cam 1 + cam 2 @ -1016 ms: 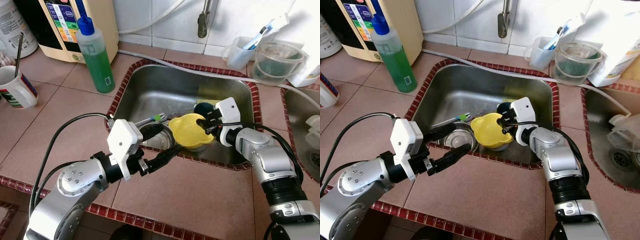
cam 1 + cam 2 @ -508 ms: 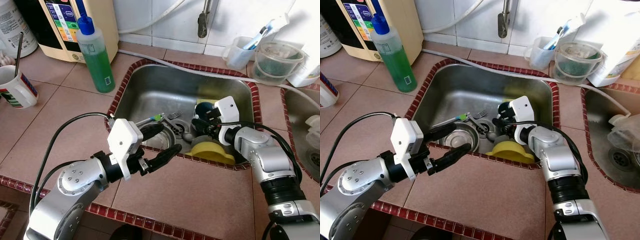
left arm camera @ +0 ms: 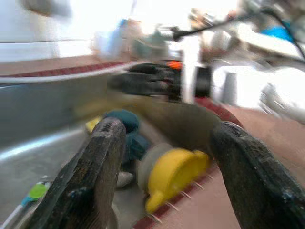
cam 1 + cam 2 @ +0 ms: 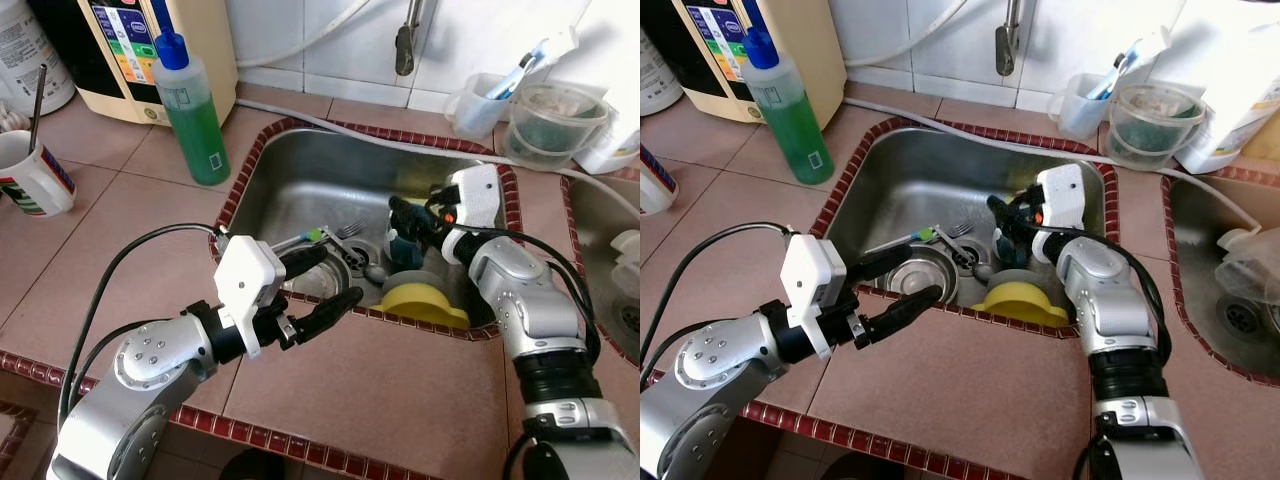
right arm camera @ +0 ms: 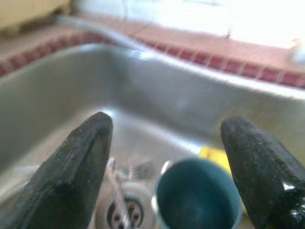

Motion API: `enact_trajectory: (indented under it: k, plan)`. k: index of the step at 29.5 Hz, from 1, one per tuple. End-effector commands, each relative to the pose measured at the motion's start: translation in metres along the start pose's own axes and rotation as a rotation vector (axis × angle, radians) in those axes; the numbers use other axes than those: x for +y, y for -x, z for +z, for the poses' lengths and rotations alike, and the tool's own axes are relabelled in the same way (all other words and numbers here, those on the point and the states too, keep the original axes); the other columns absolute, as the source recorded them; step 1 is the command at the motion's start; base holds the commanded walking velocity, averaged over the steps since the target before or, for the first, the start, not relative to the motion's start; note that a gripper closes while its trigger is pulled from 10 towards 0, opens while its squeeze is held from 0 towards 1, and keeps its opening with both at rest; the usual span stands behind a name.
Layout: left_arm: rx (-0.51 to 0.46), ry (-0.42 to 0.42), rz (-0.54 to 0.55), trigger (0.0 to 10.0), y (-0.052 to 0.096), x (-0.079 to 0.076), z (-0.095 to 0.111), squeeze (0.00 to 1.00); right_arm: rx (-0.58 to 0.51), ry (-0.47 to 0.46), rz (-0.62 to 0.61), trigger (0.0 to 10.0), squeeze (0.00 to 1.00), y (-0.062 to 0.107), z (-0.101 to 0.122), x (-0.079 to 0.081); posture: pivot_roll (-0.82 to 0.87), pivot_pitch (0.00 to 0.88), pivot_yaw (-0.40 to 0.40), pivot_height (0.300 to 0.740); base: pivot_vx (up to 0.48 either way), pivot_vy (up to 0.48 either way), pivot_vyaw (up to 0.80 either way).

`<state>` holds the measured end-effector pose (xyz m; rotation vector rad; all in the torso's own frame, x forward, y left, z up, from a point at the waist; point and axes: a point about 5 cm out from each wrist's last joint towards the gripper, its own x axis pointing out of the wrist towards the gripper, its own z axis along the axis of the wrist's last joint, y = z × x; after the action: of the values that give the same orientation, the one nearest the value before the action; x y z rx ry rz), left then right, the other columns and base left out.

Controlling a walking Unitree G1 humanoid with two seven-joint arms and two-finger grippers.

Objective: Kitchen organization

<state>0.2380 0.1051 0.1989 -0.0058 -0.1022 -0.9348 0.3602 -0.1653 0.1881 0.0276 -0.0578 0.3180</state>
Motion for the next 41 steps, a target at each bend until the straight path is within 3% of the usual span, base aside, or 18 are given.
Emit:
enact_trajectory:
  k: [1,3,7,12,19,26,27,28,41]
  plan:
    - [0.003,0.027,0.068,10.0,0.002,0.010,-0.002,0.00,-0.062,-0.013,-0.038,10.0,1.00,0.004,0.006,-0.003,-0.02,0.221,0.006,0.740,0.000,0.000,0.00]
    - [-0.011,0.034,0.156,10.0,0.003,0.022,-0.003,0.00,-0.131,-0.021,-0.090,10.0,1.00,0.009,0.009,-0.002,-0.02,0.214,0.007,0.740,0.000,0.000,0.00]
    - [-0.013,0.028,0.243,10.0,0.002,0.028,-0.006,0.00,-0.243,-0.005,-0.130,10.0,1.00,0.020,0.011,0.006,-0.02,0.197,0.001,0.740,0.000,0.000,0.00]
    - [-0.032,0.030,0.294,10.0,0.001,0.033,-0.008,0.00,-0.268,-0.009,-0.126,10.0,1.00,0.024,0.009,0.014,-0.02,0.183,-0.001,0.740,0.000,0.000,0.00]
    - [-0.081,0.050,0.450,10.0,0.000,0.047,-0.014,0.00,-0.310,0.010,-0.127,10.0,1.00,0.032,0.004,0.028,-0.03,0.128,-0.014,0.740,0.000,0.000,0.00]
    - [-0.102,0.051,0.514,10.0,0.002,0.058,-0.016,0.00,-0.321,0.001,-0.109,10.0,1.00,0.032,0.002,0.038,-0.03,0.091,-0.021,0.740,0.000,0.000,0.00]
    - [-0.105,0.050,0.516,10.0,0.002,0.060,-0.016,0.00,-0.318,-0.014,-0.098,10.0,0.28,0.032,0.001,0.040,-0.03,0.086,-0.023,0.740,0.000,0.000,0.00]
    - [-0.108,0.047,0.518,10.0,0.002,0.062,-0.015,0.00,-0.318,-0.020,-0.093,10.0,0.00,0.032,-0.001,0.042,-0.03,0.081,-0.023,0.740,0.000,0.000,0.00]
    - [-0.135,0.017,0.507,10.0,0.007,0.061,-0.019,0.00,-0.320,0.002,-0.103,10.0,0.00,0.042,-0.012,0.047,-0.03,0.072,-0.020,0.740,0.000,0.000,0.00]
